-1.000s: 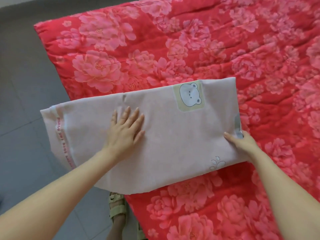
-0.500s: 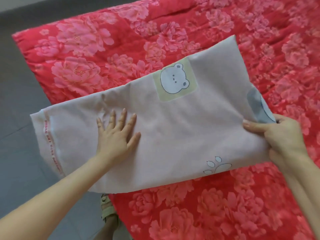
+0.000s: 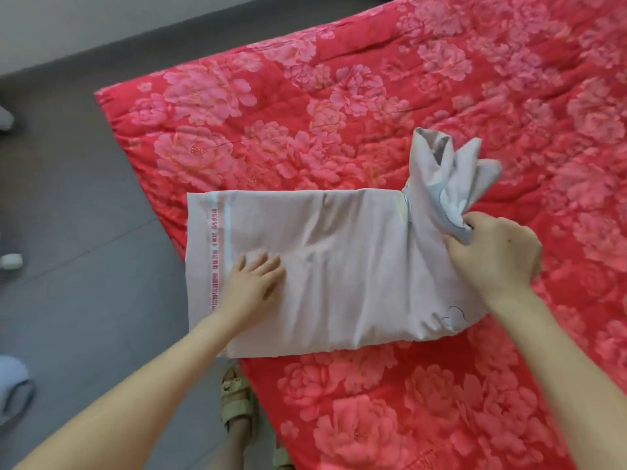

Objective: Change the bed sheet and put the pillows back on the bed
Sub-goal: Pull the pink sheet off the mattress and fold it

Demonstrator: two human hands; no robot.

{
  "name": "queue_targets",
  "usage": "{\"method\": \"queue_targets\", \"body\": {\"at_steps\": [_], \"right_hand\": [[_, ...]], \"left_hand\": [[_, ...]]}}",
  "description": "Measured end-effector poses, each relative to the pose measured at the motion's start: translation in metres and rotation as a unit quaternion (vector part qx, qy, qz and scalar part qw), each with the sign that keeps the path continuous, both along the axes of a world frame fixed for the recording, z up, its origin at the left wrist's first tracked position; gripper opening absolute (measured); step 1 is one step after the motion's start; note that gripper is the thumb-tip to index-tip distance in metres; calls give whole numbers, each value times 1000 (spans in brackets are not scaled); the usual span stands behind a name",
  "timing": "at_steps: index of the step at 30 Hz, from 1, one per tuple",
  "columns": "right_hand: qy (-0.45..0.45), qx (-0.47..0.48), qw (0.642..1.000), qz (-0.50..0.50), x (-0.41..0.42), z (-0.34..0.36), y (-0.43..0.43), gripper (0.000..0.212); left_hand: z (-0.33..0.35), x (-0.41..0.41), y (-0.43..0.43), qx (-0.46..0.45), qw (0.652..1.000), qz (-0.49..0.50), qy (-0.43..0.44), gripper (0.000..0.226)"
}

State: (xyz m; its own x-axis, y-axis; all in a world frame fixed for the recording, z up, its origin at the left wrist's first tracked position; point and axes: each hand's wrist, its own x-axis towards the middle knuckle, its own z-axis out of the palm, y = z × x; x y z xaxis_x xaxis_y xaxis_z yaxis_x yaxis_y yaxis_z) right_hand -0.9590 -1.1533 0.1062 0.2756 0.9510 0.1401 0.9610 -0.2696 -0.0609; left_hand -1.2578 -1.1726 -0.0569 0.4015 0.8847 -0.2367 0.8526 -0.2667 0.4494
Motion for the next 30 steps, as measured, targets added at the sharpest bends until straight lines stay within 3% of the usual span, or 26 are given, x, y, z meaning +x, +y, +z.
{"method": "queue_targets", "body": {"at_steps": [2,3,4,6,8,10,11,13,15,17,21,23,26,30], "right_hand": [[-48,75,991,103,-48,16,-4,13],[-59,100,983,141,-74,23,-9,18],[-55,101,981,156,-104,34,-15,22],[-51,105,978,172,-164,36,-24,16],[-22,-17,981,189,-224,14,-33,14],[-13,-155,959,236,-269,-23,-41,17],[-20,-222,938,266,-286,-46,-47,10],[-29,-354,873,333,-296,-81,-63,29],[-21,-386,851,355,-285,-88,-73,36],[21,-346,866,361,-269,-87,-76,31],[188,-280,881,333,-230,-82,-77,19],[238,-204,912,266,-207,-81,-78,22],[191,-183,953,149,-171,-97,-75,27],[117,-169,979,-9,-130,-125,-66,50]], "left_hand": [[11,-31,-18,-34,976,181,-116,42],[16,-43,-25,-82,942,279,-171,33],[21,-53,-29,-140,890,367,-234,28],[28,-71,-30,-224,752,483,-389,26],[34,-86,-25,-267,634,548,-476,35],[34,-96,-22,-311,585,575,-480,46],[32,-99,-21,-326,588,578,-462,52],[28,-98,-17,-351,615,564,-425,60],[25,-92,-12,-343,679,533,-370,66],[22,-84,-10,-299,752,511,-288,72],[29,-69,-24,-161,818,511,-207,26],[34,-65,-38,-121,818,513,-229,19],[16,-71,-52,-162,801,532,-223,24],[-12,-90,-55,-224,826,502,-124,56]]}}
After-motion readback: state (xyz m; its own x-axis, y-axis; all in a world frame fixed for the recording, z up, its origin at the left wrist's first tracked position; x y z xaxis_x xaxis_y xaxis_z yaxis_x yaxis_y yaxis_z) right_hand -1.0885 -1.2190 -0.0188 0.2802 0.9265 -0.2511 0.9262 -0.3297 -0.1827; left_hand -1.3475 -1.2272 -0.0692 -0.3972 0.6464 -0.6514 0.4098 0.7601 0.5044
